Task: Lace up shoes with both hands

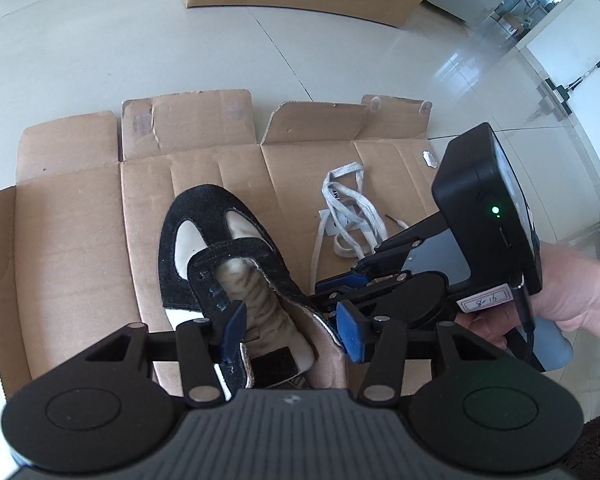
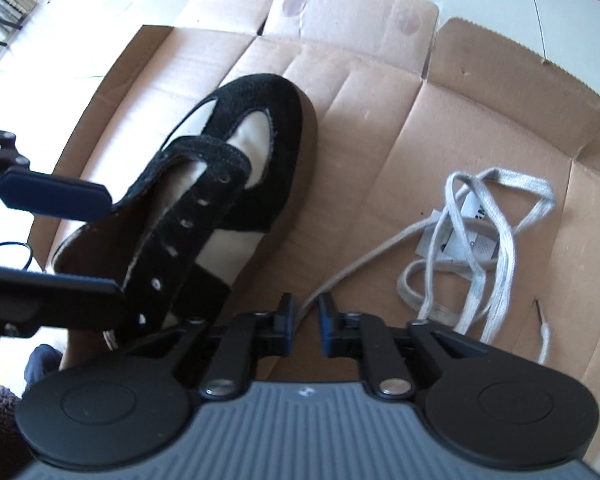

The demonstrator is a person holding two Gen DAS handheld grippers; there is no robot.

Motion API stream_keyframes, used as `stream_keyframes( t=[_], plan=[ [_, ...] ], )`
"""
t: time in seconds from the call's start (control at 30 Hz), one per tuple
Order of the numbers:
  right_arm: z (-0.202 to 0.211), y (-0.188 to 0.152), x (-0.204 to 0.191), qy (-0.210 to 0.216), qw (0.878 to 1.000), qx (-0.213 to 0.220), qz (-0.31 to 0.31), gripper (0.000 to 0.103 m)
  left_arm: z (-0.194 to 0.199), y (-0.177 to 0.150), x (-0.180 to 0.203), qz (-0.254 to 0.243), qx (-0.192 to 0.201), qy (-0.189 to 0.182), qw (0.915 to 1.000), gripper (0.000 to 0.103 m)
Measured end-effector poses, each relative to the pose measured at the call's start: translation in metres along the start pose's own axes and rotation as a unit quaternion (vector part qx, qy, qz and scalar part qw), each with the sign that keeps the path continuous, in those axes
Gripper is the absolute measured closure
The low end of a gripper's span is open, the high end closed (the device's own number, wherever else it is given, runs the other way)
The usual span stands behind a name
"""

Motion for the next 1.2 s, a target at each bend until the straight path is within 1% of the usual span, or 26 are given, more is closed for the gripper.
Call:
stream_keyframes(
  t=[0.2,0.3,0.4,0.47,0.5,0.53,0.73,0.87,0.9,1.0,1.2],
  plan=[
    [0.020,0.009,0.014,0.004,0.998,0.043,-0.038,0.101,-0.004,0.000,-0.001,0.001,0.000,0.001,1.0000,0.053],
    [0.036,0.016,0.020,0.018,0.995,0.080,-0.064,0.101,-0.003,0.001,-0.001,0.003,0.000,0.001,1.0000,0.053],
    [0.049,0.021,0.024,0.040,0.988,0.120,-0.094,0.101,-0.004,0.002,-0.001,0.013,-0.003,-0.011,0.9999,0.060],
    [0.053,0.025,0.026,0.053,0.983,0.137,-0.108,0.101,-0.005,0.002,-0.002,0.022,-0.011,-0.020,0.9995,0.063],
    [0.055,0.026,0.027,0.059,0.981,0.143,-0.114,0.101,-0.006,0.002,-0.003,0.025,-0.014,-0.024,0.9993,0.069],
    [0.055,0.028,0.028,0.064,0.980,0.148,-0.119,0.101,-0.008,0.001,-0.003,0.027,-0.018,-0.025,0.9992,0.071],
    [0.061,0.033,0.031,0.067,0.976,0.163,-0.130,0.100,-0.012,-0.001,0.001,0.025,-0.024,-0.027,0.9990,0.073],
    [0.067,0.039,0.027,0.073,0.973,0.179,-0.123,0.100,-0.013,-0.001,0.000,0.029,-0.027,-0.029,0.9988,0.074],
    [0.062,0.056,0.026,0.074,0.973,0.183,-0.117,0.100,-0.013,-0.001,0.000,0.030,-0.027,-0.030,0.9987,0.074],
    [0.060,0.062,0.019,0.072,0.975,0.187,-0.098,0.100,-0.014,-0.001,0.000,0.033,-0.028,-0.032,0.9986,0.074],
    [0.048,0.062,0.018,0.074,0.975,0.187,-0.098,0.100,-0.014,-0.001,-0.001,0.035,-0.030,-0.037,0.9983,0.074]
  ],
)
Point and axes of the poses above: each gripper's, at about its wrist camera, not at the fingertips, and z roughly against the way its jaws point, x to its right, y to its top, the point moved 4 cm from there along -z, roughly the way its jaws point, and after that the axes turned 13 degrees about z, right-handed, at the moved point
